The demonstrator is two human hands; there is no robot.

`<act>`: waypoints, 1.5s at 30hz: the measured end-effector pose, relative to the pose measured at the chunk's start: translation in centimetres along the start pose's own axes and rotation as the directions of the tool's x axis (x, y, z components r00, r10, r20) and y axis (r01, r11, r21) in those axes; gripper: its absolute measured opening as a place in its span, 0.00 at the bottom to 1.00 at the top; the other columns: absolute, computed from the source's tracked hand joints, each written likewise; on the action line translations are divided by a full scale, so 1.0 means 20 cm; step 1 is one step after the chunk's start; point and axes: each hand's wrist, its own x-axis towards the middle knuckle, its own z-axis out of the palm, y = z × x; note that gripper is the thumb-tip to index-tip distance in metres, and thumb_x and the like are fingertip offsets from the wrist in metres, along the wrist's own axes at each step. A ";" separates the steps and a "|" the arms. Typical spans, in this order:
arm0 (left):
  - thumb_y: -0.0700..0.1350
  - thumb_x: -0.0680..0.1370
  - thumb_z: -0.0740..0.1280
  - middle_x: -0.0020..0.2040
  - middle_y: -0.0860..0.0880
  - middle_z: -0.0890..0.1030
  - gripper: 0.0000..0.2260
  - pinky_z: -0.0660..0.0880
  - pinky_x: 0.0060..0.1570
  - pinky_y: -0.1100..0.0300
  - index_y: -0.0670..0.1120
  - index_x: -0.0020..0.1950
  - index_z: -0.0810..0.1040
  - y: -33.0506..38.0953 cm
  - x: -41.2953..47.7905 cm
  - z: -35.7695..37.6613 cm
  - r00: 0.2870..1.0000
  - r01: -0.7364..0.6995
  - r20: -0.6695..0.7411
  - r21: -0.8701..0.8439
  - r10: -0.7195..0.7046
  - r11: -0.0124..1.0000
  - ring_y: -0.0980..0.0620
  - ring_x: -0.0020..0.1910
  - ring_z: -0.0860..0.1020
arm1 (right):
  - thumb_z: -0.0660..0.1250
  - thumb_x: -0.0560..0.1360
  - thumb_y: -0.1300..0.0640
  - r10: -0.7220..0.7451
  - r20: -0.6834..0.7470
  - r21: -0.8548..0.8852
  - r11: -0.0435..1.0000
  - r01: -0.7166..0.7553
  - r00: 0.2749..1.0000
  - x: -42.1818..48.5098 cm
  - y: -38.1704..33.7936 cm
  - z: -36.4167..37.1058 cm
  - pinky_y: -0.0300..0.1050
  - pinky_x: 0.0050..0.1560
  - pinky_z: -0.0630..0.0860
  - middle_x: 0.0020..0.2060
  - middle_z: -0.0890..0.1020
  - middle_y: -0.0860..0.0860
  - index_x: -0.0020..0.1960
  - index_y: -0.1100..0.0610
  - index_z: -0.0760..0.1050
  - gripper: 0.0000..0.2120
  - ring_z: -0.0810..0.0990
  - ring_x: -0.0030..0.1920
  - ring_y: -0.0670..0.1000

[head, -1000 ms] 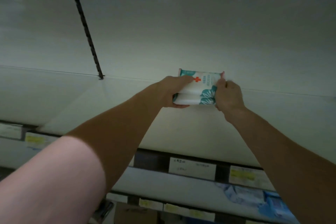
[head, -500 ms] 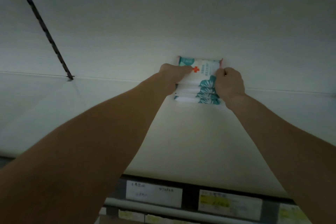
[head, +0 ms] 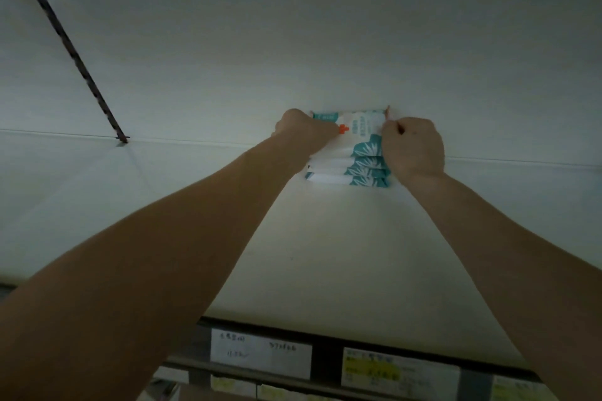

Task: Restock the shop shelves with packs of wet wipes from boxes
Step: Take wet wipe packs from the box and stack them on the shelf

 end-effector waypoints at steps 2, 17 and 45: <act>0.50 0.74 0.73 0.41 0.49 0.76 0.15 0.71 0.29 0.63 0.43 0.53 0.73 -0.02 -0.02 -0.01 0.996 0.060 0.075 -0.044 -0.057 0.997 0.54 0.36 0.75 | 0.56 0.80 0.55 0.021 0.034 -0.030 0.999 -0.020 0.999 -0.02 0.02 0.00 0.43 0.41 0.64 0.39 0.75 0.56 0.39 0.60 0.72 0.15 0.73 0.41 0.55; 0.55 0.75 0.69 0.68 0.49 0.68 0.39 0.74 0.46 0.50 0.57 0.78 0.48 -0.05 -0.04 -0.04 0.936 -0.129 0.350 0.238 0.039 0.963 0.48 0.56 0.71 | 0.62 0.78 0.65 0.108 0.385 -0.123 0.990 -0.065 0.916 -0.06 0.01 0.02 0.38 0.33 0.72 0.61 0.72 0.60 0.66 0.66 0.66 0.17 0.74 0.46 0.53; 0.45 0.78 0.66 0.75 0.40 0.56 0.40 0.71 0.48 0.58 0.56 0.78 0.40 -0.06 0.04 -0.06 0.873 -0.481 0.451 0.728 0.187 0.488 0.46 0.56 0.71 | 0.47 0.83 0.48 -0.051 0.363 -0.089 0.992 0.090 0.930 0.01 -0.03 0.00 0.50 0.63 0.66 0.68 0.70 0.61 0.74 0.55 0.61 0.22 0.70 0.65 0.61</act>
